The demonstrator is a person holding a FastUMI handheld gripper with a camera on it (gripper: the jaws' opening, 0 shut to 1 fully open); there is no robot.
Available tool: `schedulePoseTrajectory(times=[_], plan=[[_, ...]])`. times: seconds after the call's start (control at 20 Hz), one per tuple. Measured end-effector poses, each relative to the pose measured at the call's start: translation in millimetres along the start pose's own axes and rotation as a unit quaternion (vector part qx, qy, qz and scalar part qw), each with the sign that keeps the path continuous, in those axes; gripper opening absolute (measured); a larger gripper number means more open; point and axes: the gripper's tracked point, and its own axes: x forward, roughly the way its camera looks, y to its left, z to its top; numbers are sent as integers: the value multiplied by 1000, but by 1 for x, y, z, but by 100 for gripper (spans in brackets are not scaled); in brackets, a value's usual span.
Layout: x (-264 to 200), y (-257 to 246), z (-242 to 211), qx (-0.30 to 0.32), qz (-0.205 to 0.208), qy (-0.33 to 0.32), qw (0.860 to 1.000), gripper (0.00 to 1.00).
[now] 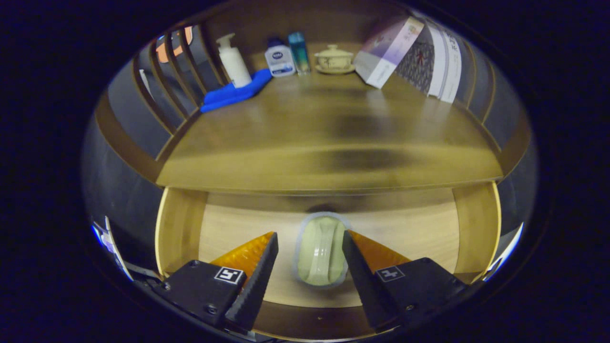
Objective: Pull open the drawer, take out the items inside it, and place them on the countertop above the cabinet.
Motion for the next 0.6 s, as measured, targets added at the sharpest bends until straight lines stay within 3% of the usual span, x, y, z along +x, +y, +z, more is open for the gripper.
schedulePoseTrajectory(times=[0.2, 0.3, 0.35, 0.55, 0.6], plan=[[14, -6, -5, 4, -19, 26, 999, 72], [20, -11, -5, 6, -32, 27, 999, 57], [23, -13, -7, 5, -35, 36, 999, 44], [20, -17, -8, 1, -38, 46, 998, 24], [19, -15, -10, 4, -33, 49, 998, 24]])
